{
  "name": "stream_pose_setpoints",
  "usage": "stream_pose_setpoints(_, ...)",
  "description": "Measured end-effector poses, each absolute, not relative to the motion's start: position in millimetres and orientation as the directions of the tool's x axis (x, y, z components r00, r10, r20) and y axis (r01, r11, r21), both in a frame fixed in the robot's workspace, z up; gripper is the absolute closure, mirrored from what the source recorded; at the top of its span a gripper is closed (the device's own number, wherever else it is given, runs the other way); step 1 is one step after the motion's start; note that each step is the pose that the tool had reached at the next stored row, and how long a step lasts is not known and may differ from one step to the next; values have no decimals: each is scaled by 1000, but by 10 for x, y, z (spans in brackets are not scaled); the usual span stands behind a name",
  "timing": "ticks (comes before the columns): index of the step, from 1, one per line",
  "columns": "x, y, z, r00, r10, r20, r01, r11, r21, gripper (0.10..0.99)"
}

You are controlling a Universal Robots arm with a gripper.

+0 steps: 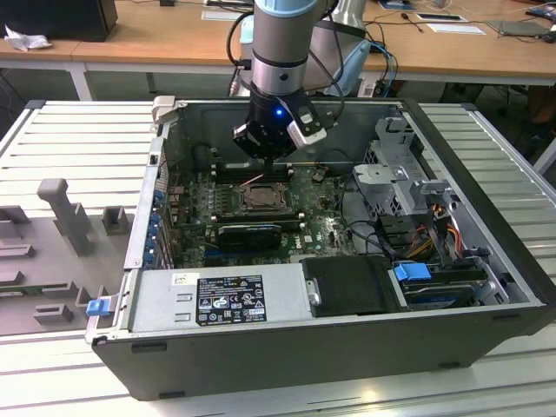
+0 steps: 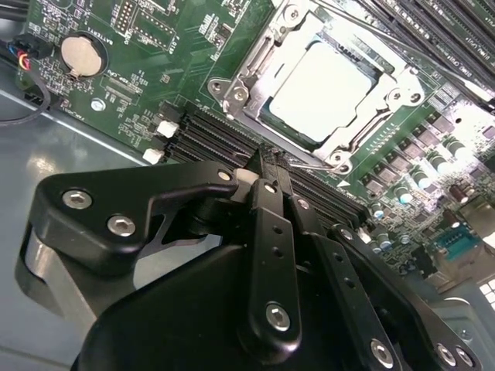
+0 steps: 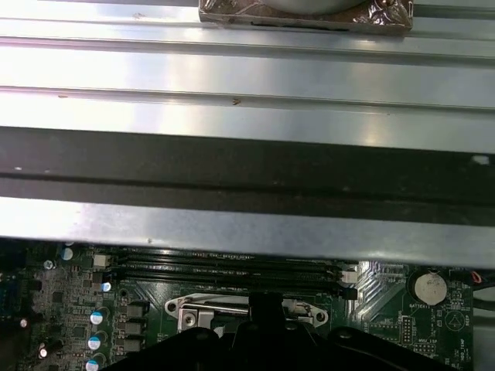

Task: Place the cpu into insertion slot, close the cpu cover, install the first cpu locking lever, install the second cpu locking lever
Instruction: 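Install the first cpu locking lever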

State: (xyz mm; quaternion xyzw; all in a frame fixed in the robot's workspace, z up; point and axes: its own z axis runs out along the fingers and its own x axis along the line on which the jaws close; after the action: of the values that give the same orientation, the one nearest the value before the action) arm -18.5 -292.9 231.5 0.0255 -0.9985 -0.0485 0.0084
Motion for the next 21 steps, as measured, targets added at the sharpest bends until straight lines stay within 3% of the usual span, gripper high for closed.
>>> stream_pose_setpoints(21,-212,-2928,2288,-999,-48,9,-47,993,107,980)
